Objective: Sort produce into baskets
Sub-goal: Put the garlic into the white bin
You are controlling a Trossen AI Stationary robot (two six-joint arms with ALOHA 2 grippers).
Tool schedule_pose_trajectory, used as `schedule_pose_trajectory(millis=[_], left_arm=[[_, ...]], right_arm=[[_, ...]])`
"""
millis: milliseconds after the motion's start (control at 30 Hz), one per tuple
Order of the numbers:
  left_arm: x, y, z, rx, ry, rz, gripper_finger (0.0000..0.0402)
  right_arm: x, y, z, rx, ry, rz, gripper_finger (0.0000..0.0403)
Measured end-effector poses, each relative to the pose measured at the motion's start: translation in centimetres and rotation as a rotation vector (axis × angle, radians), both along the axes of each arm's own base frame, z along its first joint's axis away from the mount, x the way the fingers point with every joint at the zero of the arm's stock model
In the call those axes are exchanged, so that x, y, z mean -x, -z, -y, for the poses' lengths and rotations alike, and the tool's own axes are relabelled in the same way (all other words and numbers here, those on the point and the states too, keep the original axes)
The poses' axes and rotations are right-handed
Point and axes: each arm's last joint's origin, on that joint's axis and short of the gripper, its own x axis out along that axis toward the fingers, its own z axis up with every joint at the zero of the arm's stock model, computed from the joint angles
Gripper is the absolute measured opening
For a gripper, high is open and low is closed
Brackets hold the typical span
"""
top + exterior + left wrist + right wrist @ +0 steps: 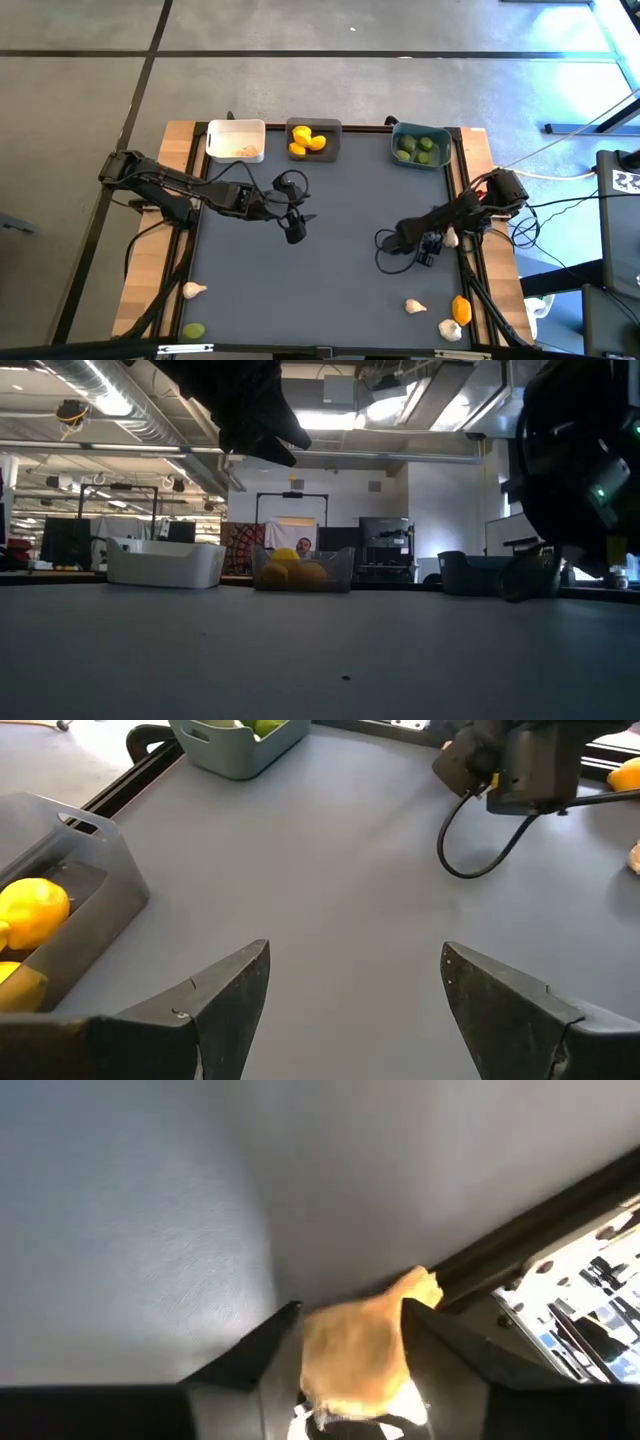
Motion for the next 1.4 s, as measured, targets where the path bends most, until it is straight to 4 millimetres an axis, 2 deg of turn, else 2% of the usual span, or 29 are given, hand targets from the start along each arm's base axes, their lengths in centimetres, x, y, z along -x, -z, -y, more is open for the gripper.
schedule_pose_trajectory(millis=[233,400,700,1067,1200,1400], left_arm=[[0.0,0.0,0.0,0.0,0.0,0.002,0.029],[0.0,0.0,0.0,0.0,0.002,0.002,0.029],[0.0,0.0,0.0,-0.009,0.008,-0.001,0.029],[0.0,-0.1,0.0,-0.009,0.008,0.005,0.029],[-0.1,-0.1,0.0,-0.009,0.008,0.006,0.029],[-0.1,-0.1,0.0,-0.009,0.008,0.005,0.029]], right_arm=[[-1.7,-2.2,-0.6,-0.018,-0.031,0.0,0.025],[-1.4,-2.2,-0.5,-0.023,-0.041,-0.027,0.0282],[0.3,-0.5,0.3,0.039,-0.084,-0.047,0.0287],[-0.5,0.2,0.6,0.034,-0.224,0.064,0.0287],[-0.4,0.5,1.1,0.025,-0.197,0.064,0.0262],[-0.5,0.6,1.7,0.059,-0.232,0.059,0.0153]])
